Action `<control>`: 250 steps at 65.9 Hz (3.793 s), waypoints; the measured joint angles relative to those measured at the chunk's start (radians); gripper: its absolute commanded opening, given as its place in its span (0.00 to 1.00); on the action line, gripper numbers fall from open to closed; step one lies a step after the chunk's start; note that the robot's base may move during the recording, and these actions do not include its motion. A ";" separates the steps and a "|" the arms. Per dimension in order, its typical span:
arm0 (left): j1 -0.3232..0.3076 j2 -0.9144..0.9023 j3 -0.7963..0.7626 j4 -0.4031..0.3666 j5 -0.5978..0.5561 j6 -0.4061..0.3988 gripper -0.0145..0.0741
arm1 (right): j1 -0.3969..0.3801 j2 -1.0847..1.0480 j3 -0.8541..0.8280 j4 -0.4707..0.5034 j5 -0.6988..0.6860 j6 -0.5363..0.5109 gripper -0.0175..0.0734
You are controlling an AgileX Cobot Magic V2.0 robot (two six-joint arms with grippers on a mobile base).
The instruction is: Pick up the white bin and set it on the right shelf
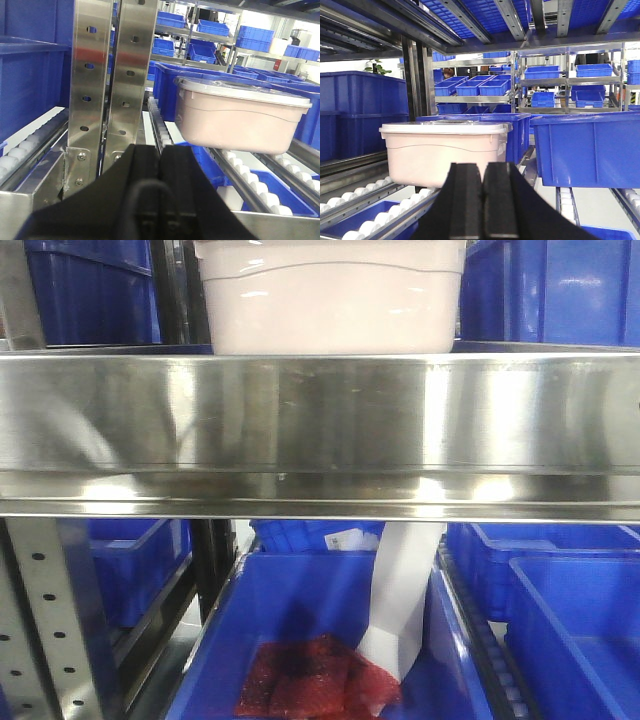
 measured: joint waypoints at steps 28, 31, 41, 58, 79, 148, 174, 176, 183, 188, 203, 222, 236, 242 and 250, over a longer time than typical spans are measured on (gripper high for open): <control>0.000 0.000 0.000 0.000 0.002 0.000 0.03 | 0.000 0.000 0.002 0.000 0.000 -0.001 0.25; 0.000 0.000 0.000 0.000 0.002 0.000 0.03 | 0.000 0.000 0.002 0.000 0.000 -0.001 0.25; 0.000 0.000 0.000 0.000 0.002 0.000 0.03 | 0.000 0.000 0.031 -0.045 -0.055 0.002 0.25; 0.000 0.000 0.000 0.000 0.002 0.000 0.03 | 0.000 0.000 0.196 -0.605 -0.158 0.482 0.25; 0.000 0.000 0.000 0.000 0.002 0.000 0.03 | 0.000 -0.062 0.376 -0.914 -0.198 0.897 0.25; 0.000 0.000 0.000 0.000 0.002 0.000 0.03 | -0.058 -0.069 0.376 -0.941 -0.141 0.869 0.25; 0.000 0.000 0.000 0.000 0.002 0.000 0.03 | -0.058 -0.069 0.376 -0.923 -0.139 0.846 0.25; 0.000 0.000 0.000 0.000 0.002 0.000 0.03 | -0.058 -0.069 0.376 -0.923 -0.139 0.846 0.25; 0.000 0.000 0.000 0.000 0.002 0.000 0.03 | -0.058 -0.069 0.376 -0.923 -0.139 0.846 0.25; 0.000 0.000 0.000 0.000 0.002 0.000 0.03 | -0.058 -0.069 0.376 -0.923 -0.139 0.845 0.25; 0.000 0.000 0.000 0.000 0.002 0.000 0.03 | -0.058 -0.069 0.376 -0.923 -0.139 0.845 0.25; 0.000 0.000 0.000 0.034 0.004 0.000 0.03 | -0.058 -0.069 0.376 -0.923 -0.137 0.845 0.25; 0.000 -0.025 0.093 0.111 -0.005 0.000 0.03 | -0.058 -0.069 0.376 -0.923 -0.137 0.845 0.25; -0.006 -0.053 0.180 0.129 -0.021 -0.033 0.03 | -0.058 -0.069 0.376 -0.923 -0.137 0.845 0.25; -0.048 -0.109 0.294 0.215 -0.095 -0.114 0.03 | -0.058 -0.069 0.376 -0.923 -0.136 0.845 0.25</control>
